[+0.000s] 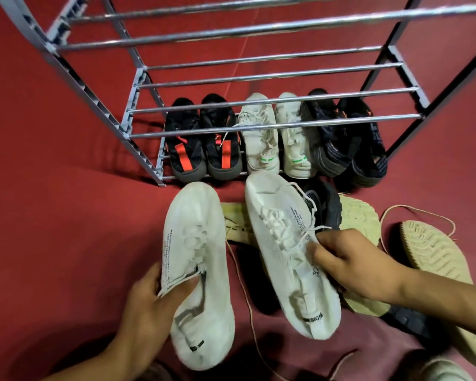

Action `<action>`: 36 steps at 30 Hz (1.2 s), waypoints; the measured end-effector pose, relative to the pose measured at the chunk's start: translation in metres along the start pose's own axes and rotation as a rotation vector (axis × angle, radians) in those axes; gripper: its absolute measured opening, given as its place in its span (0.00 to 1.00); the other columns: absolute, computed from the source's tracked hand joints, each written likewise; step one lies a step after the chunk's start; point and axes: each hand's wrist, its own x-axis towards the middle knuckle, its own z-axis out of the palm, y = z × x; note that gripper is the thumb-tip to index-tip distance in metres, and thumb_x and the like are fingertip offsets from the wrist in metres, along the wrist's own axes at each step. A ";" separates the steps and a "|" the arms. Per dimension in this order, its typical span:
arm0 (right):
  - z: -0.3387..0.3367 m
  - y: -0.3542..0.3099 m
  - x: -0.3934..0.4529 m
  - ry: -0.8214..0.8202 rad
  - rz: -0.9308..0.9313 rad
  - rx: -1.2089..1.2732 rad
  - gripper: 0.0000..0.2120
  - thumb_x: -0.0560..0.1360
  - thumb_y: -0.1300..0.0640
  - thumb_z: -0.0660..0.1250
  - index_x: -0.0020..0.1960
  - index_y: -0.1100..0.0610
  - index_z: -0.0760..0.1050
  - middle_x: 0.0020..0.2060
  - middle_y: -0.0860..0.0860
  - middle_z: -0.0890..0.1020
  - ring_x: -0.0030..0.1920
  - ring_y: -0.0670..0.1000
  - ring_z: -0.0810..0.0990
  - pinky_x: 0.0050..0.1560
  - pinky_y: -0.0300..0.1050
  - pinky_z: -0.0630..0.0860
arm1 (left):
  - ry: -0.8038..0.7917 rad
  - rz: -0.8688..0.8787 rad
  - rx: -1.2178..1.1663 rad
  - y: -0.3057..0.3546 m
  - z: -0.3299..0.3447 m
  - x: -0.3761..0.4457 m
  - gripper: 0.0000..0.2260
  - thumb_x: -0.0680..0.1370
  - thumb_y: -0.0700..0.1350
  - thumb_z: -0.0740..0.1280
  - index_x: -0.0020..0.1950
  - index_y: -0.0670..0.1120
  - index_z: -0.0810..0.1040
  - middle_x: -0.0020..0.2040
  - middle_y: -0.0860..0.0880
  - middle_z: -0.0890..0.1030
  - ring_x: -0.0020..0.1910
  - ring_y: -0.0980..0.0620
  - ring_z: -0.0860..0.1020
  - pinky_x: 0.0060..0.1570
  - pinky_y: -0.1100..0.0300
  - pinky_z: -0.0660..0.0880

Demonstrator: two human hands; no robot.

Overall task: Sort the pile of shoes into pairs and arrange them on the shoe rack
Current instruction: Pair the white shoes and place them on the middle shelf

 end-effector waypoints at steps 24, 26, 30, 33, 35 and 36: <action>-0.087 -0.081 0.174 0.543 -0.054 0.209 0.17 0.76 0.45 0.68 0.56 0.56 0.71 0.45 0.51 0.82 0.41 0.51 0.80 0.41 0.44 0.71 | 0.512 0.326 0.183 0.133 0.005 0.174 0.25 0.77 0.62 0.65 0.67 0.49 0.70 0.67 0.48 0.68 0.65 0.46 0.71 0.64 0.53 0.67; -0.078 -0.084 0.154 0.408 -0.106 0.178 0.30 0.70 0.42 0.74 0.66 0.52 0.68 0.54 0.45 0.80 0.46 0.45 0.81 0.44 0.39 0.73 | 0.450 0.554 0.306 0.124 0.008 0.158 0.31 0.74 0.64 0.68 0.72 0.52 0.65 0.70 0.51 0.64 0.68 0.51 0.66 0.68 0.54 0.63; -0.063 -0.088 0.151 0.355 -0.229 -0.283 0.42 0.62 0.39 0.78 0.70 0.55 0.70 0.55 0.53 0.83 0.55 0.56 0.81 0.53 0.46 0.75 | 0.268 0.644 0.600 0.116 0.015 0.165 0.39 0.66 0.65 0.75 0.74 0.57 0.67 0.76 0.51 0.64 0.76 0.49 0.57 0.74 0.54 0.56; -0.053 -0.104 0.156 0.408 -0.192 -0.195 0.33 0.61 0.40 0.80 0.60 0.56 0.77 0.45 0.51 0.83 0.47 0.54 0.80 0.47 0.48 0.75 | 0.277 0.678 0.608 0.114 0.016 0.174 0.31 0.67 0.59 0.77 0.67 0.49 0.77 0.66 0.49 0.76 0.72 0.43 0.65 0.73 0.46 0.63; -0.046 -0.113 0.163 0.457 -0.192 -0.121 0.27 0.62 0.42 0.80 0.53 0.55 0.77 0.42 0.51 0.82 0.44 0.53 0.80 0.43 0.47 0.73 | 0.324 0.718 0.541 0.120 0.010 0.179 0.26 0.66 0.55 0.79 0.61 0.47 0.81 0.59 0.50 0.80 0.66 0.44 0.72 0.67 0.48 0.69; -0.044 -0.117 0.169 0.488 -0.200 -0.089 0.24 0.62 0.43 0.80 0.50 0.55 0.77 0.40 0.51 0.81 0.43 0.53 0.79 0.40 0.46 0.68 | 0.357 0.742 0.512 0.125 0.004 0.183 0.23 0.65 0.53 0.79 0.58 0.47 0.82 0.57 0.50 0.81 0.62 0.45 0.75 0.65 0.52 0.71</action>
